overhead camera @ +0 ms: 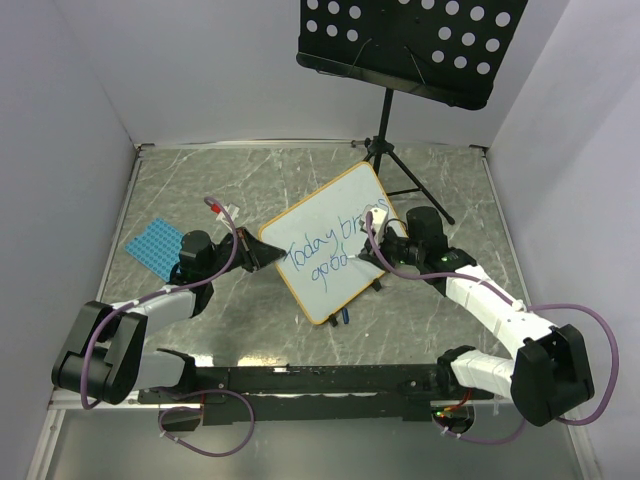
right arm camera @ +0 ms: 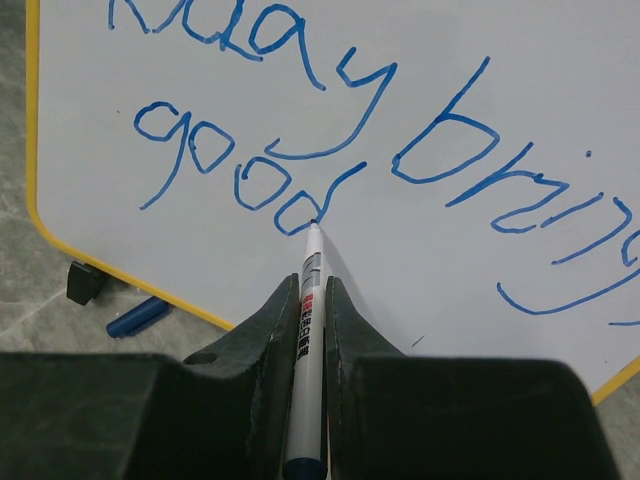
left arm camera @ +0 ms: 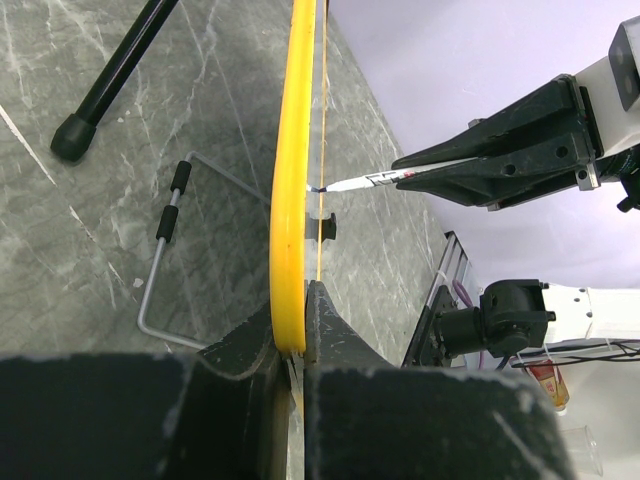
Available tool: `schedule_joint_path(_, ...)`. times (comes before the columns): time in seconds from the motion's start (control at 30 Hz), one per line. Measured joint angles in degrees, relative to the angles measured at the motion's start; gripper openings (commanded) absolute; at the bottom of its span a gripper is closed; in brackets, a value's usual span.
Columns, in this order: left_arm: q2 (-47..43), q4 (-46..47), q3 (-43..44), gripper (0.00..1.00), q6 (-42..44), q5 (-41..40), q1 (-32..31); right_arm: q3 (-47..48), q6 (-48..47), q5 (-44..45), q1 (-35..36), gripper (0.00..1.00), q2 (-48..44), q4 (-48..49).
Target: Write a sentence on the whiteboard
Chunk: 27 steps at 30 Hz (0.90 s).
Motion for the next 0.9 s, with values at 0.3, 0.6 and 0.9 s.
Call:
schedule_joint_path(0.3,0.00,-0.02,0.00,0.01,0.00,0.00,0.00,0.02,-1.44,-0.44,-0.26,0.00,0.00,-0.87)
schedule_joint_path(0.6,0.00,0.00,0.00,0.01,0.00,0.02,0.00,0.04,-2.43,-0.96,-2.14,0.00,0.00,-3.45)
schedule_joint_path(0.9,-0.04,0.07,0.00,0.01,0.02,0.07,0.00,0.04,-2.16,-2.21,-4.42,0.00,-2.47,-4.35)
